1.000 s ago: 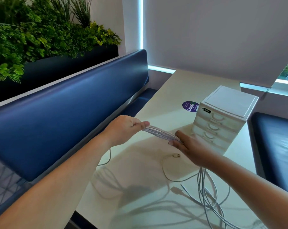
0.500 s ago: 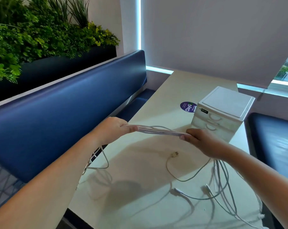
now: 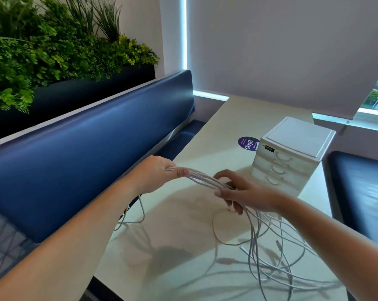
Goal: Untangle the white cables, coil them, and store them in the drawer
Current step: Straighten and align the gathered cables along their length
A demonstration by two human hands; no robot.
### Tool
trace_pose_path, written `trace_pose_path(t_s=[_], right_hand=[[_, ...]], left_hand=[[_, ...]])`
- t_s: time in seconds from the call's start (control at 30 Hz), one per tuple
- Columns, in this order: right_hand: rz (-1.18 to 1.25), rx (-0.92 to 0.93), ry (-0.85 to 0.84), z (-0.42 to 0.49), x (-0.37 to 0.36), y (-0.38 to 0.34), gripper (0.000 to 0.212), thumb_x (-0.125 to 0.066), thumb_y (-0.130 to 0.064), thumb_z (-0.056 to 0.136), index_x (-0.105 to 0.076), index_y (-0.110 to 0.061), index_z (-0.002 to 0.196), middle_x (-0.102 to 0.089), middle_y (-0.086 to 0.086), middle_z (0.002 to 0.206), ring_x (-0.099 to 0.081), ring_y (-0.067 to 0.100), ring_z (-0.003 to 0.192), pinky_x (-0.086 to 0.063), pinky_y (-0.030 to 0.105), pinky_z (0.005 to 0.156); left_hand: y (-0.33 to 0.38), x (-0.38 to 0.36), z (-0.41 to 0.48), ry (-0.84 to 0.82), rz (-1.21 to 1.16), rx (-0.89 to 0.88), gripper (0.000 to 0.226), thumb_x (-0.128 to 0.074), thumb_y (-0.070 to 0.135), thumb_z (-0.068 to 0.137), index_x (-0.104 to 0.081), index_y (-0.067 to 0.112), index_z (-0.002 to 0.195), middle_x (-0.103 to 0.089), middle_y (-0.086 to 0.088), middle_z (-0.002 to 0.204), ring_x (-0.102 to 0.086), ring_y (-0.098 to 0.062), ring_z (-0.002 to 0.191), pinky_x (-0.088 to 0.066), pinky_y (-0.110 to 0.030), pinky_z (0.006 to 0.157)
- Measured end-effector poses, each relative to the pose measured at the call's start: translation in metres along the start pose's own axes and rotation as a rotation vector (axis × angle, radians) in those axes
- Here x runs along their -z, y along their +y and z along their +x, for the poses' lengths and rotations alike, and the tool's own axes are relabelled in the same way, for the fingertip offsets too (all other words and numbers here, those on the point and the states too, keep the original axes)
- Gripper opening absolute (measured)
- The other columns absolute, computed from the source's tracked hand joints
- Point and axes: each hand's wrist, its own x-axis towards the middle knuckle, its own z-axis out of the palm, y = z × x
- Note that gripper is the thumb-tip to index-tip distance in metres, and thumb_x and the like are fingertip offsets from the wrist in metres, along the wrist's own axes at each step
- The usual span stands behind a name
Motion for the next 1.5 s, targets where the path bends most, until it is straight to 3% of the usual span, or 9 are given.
trace_pose_path(t_s=[0.2,0.37,0.5,0.63,0.83,1.0,1.33,1.43,1.5], right_hand=[[-0.642,0.124,0.202,0.017,-0.017,-0.009,0.03,-0.036,-0.048,0.098,-0.052,-0.024,0.09,-0.049,-0.005,0.064,-0.049,0.014,0.057,-0.036,0.03,0.052],[-0.448,0.116,0.149,0.016,-0.018,-0.01,0.024,-0.039,-0.039,0.1,-0.057,-0.026,0.09,-0.054,-0.005,0.061,-0.044,0.005,0.046,-0.04,0.026,0.054],[-0.522,0.024,0.113,0.009,-0.008,0.009,0.024,-0.04,-0.041,0.099,-0.051,-0.021,0.09,-0.056,0.0,0.076,-0.051,0.012,0.067,-0.039,0.023,0.061],[-0.221,-0.018,0.085,0.001,-0.01,0.021,0.026,-0.043,-0.033,0.1,-0.052,-0.021,0.079,-0.047,-0.001,0.069,-0.042,0.004,0.055,-0.035,0.012,0.052],[-0.053,-0.026,0.188,-0.003,-0.005,0.035,0.034,-0.04,-0.036,0.099,-0.054,-0.017,0.075,-0.041,-0.006,0.058,-0.036,0.006,0.05,-0.032,0.02,0.051],[0.023,-0.002,0.229,-0.007,-0.001,0.033,0.034,-0.041,-0.031,0.1,-0.056,-0.014,0.076,-0.039,-0.006,0.056,-0.034,0.005,0.046,-0.03,0.017,0.048],[-0.238,0.016,0.326,-0.022,0.003,0.026,0.034,-0.038,-0.039,0.099,-0.054,-0.023,0.074,-0.042,-0.01,0.055,-0.04,0.001,0.048,-0.031,0.021,0.056],[-0.321,0.021,0.332,-0.028,0.007,0.018,0.033,-0.039,-0.04,0.099,-0.054,-0.025,0.073,-0.046,-0.008,0.062,-0.041,0.003,0.055,-0.033,0.021,0.057],[-0.36,0.036,0.329,-0.032,0.009,0.011,0.032,-0.039,-0.039,0.099,-0.054,-0.025,0.074,-0.048,-0.007,0.064,-0.043,0.003,0.057,-0.033,0.017,0.056]], left_hand=[[-0.002,0.002,-0.003,-0.019,0.004,0.004,0.062,-0.056,0.07,0.079,-0.031,0.017,0.056,-0.026,0.007,0.051,-0.024,-0.009,0.047,-0.021,-0.029,0.051],[-0.001,0.001,-0.005,-0.017,-0.012,0.001,0.062,-0.057,0.068,0.08,-0.031,0.018,0.056,-0.026,0.008,0.051,-0.024,-0.009,0.047,-0.021,-0.029,0.051],[-0.008,0.012,-0.004,0.063,0.025,0.016,0.062,-0.055,0.065,0.085,-0.029,0.016,0.059,-0.024,0.007,0.052,-0.024,-0.009,0.045,-0.02,-0.027,0.051],[-0.013,0.012,-0.005,0.053,0.065,0.013,0.063,-0.055,0.068,0.084,-0.029,0.016,0.058,-0.023,0.01,0.048,-0.024,-0.009,0.045,-0.021,-0.028,0.052],[-0.021,0.007,-0.004,0.039,0.073,0.053,0.062,-0.054,0.069,0.084,-0.032,0.016,0.059,-0.027,0.007,0.052,-0.025,-0.009,0.045,-0.022,-0.029,0.054],[-0.022,0.005,0.0,-0.015,0.088,0.066,0.054,-0.065,0.062,0.081,-0.054,0.011,0.068,-0.042,0.007,0.055,-0.036,-0.006,0.048,-0.029,-0.026,0.054],[-0.015,-0.003,0.004,-0.159,0.251,0.076,0.048,-0.064,0.056,0.086,-0.056,0.01,0.077,-0.051,0.002,0.069,-0.046,-0.015,0.063,-0.035,-0.031,0.06],[-0.001,-0.007,0.005,-0.165,0.212,0.036,0.021,-0.069,0.042,0.086,-0.061,0.027,0.098,-0.062,0.013,0.096,-0.06,-0.01,0.09,-0.05,-0.031,0.078],[0.018,-0.013,0.005,-0.144,0.159,-0.042,0.026,-0.069,0.035,0.086,-0.059,0.034,0.109,-0.061,0.019,0.106,-0.058,-0.004,0.103,-0.05,-0.029,0.088]])
